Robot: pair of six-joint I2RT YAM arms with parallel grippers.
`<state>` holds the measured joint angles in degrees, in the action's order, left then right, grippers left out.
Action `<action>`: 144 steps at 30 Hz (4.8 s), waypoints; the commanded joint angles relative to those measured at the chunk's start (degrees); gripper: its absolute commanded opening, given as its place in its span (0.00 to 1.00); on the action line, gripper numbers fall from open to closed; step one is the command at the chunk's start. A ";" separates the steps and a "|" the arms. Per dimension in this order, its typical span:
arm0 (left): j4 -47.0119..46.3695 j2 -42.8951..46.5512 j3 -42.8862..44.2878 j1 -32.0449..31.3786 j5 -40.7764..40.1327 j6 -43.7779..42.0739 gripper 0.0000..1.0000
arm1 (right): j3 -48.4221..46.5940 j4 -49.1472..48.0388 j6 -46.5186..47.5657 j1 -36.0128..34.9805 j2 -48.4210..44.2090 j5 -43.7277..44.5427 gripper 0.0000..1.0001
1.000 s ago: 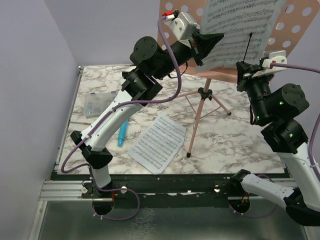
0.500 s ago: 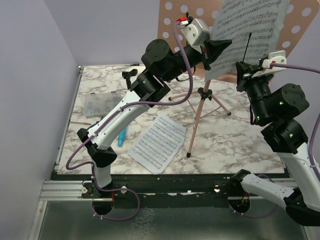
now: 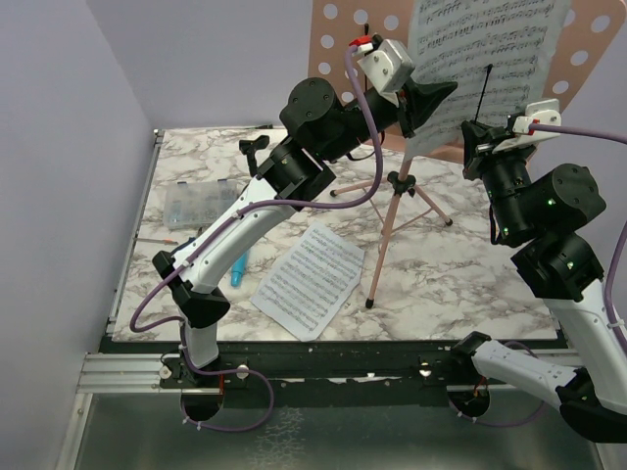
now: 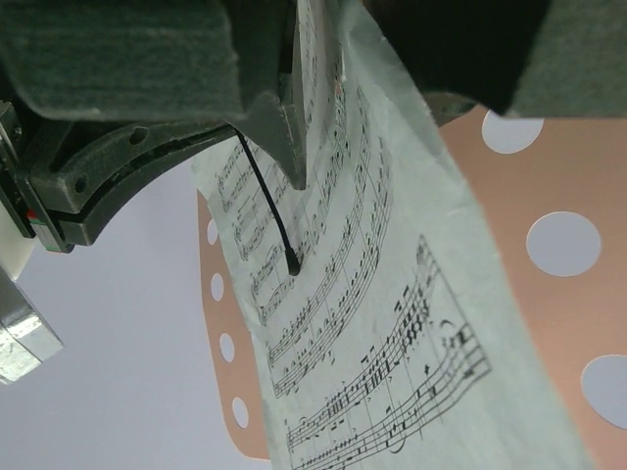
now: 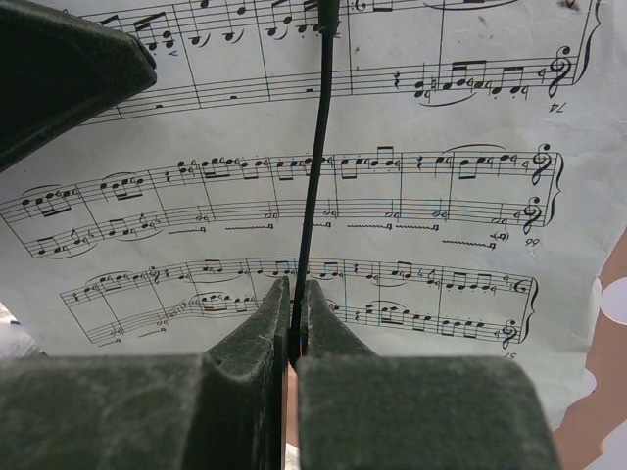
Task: Set up the instrument practice props
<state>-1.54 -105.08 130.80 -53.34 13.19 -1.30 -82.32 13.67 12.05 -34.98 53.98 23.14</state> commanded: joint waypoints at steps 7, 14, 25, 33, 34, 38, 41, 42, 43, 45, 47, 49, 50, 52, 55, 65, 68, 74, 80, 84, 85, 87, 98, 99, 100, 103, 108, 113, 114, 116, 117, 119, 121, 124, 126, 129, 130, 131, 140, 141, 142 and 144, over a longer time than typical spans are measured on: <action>0.13 4.12 -3.70 -0.36 -5.98 -2.79 0.17 | 0.32 0.93 -0.98 -0.37 -0.36 -1.87 0.01; 0.05 5.36 -4.72 -0.37 -6.34 -4.69 0.00 | 0.08 1.15 -1.22 -0.35 -0.44 -2.62 0.01; 0.05 2.84 -1.77 -0.38 0.50 -5.43 0.00 | 0.49 1.33 -1.86 -0.35 -1.66 -5.89 0.01; -0.04 1.18 -0.34 -0.36 2.20 -5.25 0.00 | 0.67 1.09 -2.29 -0.35 -2.09 -6.61 0.01; -0.04 1.05 -0.25 -0.36 2.31 -5.10 0.00 | 0.67 1.04 -2.30 -0.35 -2.06 -6.54 0.01; -0.04 0.29 0.18 -0.46 2.84 -4.81 0.00 | 0.84 0.94 -2.52 -0.40 -2.21 -6.44 0.01; -0.04 -0.35 0.63 -0.45 3.09 -4.49 0.00 | 0.93 0.84 -2.56 -0.36 -2.45 -6.36 0.01; -0.04 -0.57 0.67 -0.48 3.15 -4.44 0.01 | 1.01 0.81 -2.56 -0.35 -2.47 -6.28 0.01; -0.04 -0.75 0.72 -0.43 3.16 -4.42 0.05 | 1.07 0.73 -2.56 -0.36 -2.55 -6.20 0.01; -0.04 -0.96 0.68 -0.47 3.03 -4.45 0.16 | 1.11 0.74 -2.57 -0.35 -2.64 -6.17 0.01; -0.04 -1.03 0.64 -0.45 2.66 -4.44 0.25 | 1.11 0.67 -2.56 -0.37 -2.65 -6.10 0.01; -0.04 -0.77 0.32 -0.45 1.97 -4.53 0.33 | 1.11 0.66 -2.56 -0.35 -2.65 -5.93 0.01; -0.04 -0.52 0.07 -0.46 1.53 -4.55 0.36 | 1.16 0.59 -2.56 -0.35 -2.64 -5.87 0.01; -0.12 0.21 -0.82 -0.49 0.81 -4.90 0.41 | 1.20 0.62 -2.49 -0.35 -2.57 -5.82 0.01; -0.45 1.72 -2.86 -0.51 -0.56 -5.36 0.49 | 1.37 0.55 -2.50 -0.36 -2.47 -5.74 0.01; -1.62 6.26 -10.21 -0.43 -6.00 -7.32 0.58 | 1.38 0.56 -2.47 -0.36 -2.12 -5.84 0.01; -1.70 7.53 -12.23 -0.40 -7.56 -7.53 0.59 | 1.38 0.74 -2.56 -0.35 -2.21 -5.65 0.01; -1.89 10.27 -16.29 -0.42 -8.68 -7.53 0.51 | 1.29 1.06 -2.68 -0.39 -2.13 -5.55 0.01; -3.75 13.14 -20.97 -0.43 -10.53 -7.50 0.36 | 1.14 1.05 -2.74 -0.37 -2.01 -5.60 0.01; -4.26 13.25 -21.45 -0.36 -10.61 -7.36 0.25 | 0.96 1.09 -2.74 -0.35 -1.94 -5.71 0.01; -4.26 13.19 -21.36 -0.36 -10.42 -7.32 0.23 | 0.94 1.08 -2.74 -0.38 -1.88 -5.71 0.01; -4.43 13.01 -21.33 -0.36 -10.13 -7.23 0.17 | 0.86 1.05 -2.74 -0.35 -1.78 -5.73 0.01; -5.63 11.44 -20.07 -0.36 -7.55 -5.31 0.00 | 0.76 0.87 -2.91 -0.35 -1.60 -6.17 0.01; -5.79 11.28 -20.02 -0.36 -7.30 -5.05 0.00 | 0.68 0.80 -2.91 -0.35 -1.59 -6.17 0.01; -5.86 11.18 -19.93 -0.36 -7.08 -4.72 0.00 | 0.68 0.83 -2.91 -0.36 -1.59 -6.17 0.01; -6.65 10.80 -19.75 -0.37 -6.46 -3.40 0.00 | 0.64 0.83 -2.91 -0.35 -1.59 -6.17 0.01; -8.41 10.04 -19.63 -0.37 -5.31 -0.71 0.00 | 0.67 0.73 -3.00 -0.37 -1.33 -6.26 0.01; -9.72 9.47 -19.57 -0.37 -5.51 0.92 0.00 | 0.85 0.55 -3.14 -0.35 -1.15 -6.43 0.01; -9.83 9.39 -19.68 -0.36 -5.80 1.07 0.00 | 0.85 0.51 -3.10 -0.39 -1.09 -6.43 0.01; -10.20 9.51 -20.01 -0.36 -6.66 1.11 0.00 | 0.85 0.34 -3.09 -0.35 -1.11 -6.35 0.01; -10.46 9.65 -20.37 -0.36 -6.75 1.10 0.00 | 0.93 0.25 -3.09 -0.37 -1.08 -6.35 0.01; -10.97 9.80 -20.78 -0.43 -7.19 3.13 0.00 | 1.02 0.13 -3.09 -0.35 -1.02 -6.41 0.01; -11.05 9.80 -20.85 -0.36 -7.43 3.95 0.00 | 1.11 -0.01 -3.18 -0.38 -0.91 -6.44 0.01; -11.03 9.97 -21.12 -0.36 -7.47 4.85 0.00 | 1.03 0.06 -3.18 -0.42 -0.80 -6.52 0.01; -11.10 10.21 -21.55 -0.36 -7.83 5.42 0.00 | 1.10 0.10 -3.18 -0.35 -0.80 -6.46 0.01; -10.96 10.73 -22.48 -0.36 -8.91 5.39 0.00 | 1.11 0.01 -3.18 -0.35 -0.82 -6.50 0.01; -10.96 10.86 -22.85 -0.40 -9.39 5.36 0.00 | 1.11 0.02 -3.18 -0.35 -0.85 -6.52 0.01; -10.90 11.06 -23.28 -0.38 -9.97 5.22 0.00 | 1.11 -0.03 -3.22 -0.35 -0.88 -6.52 0.01; -10.67 11.98 -25.80 -0.37 -12.77 4.03 0.00 | 0.98 0.02 -3.44 -0.35 -0.90 -6.70 0.01; -10.70 12.00 -25.76 -0.38 -12.75 3.99 0.00 | 0.94 0.01 -3.44 -0.35 -0.89 -6.70 0.01; -10.74 12.00 -25.74 -0.36 -12.77 3.92 0.01 | 0.94 -0.01 -3.44 -0.35 -0.89 -6.70 0.01; -10.81 12.09 -25.71 -0.36 -12.75 3.69 0.05 | 0.94 0.00 -3.44 -0.36 -0.89 -6.78 0.01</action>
<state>-11.88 -95.02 105.62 -53.71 2.09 2.96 -81.25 14.15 10.02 -34.98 52.82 18.68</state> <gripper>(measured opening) 0.010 0.033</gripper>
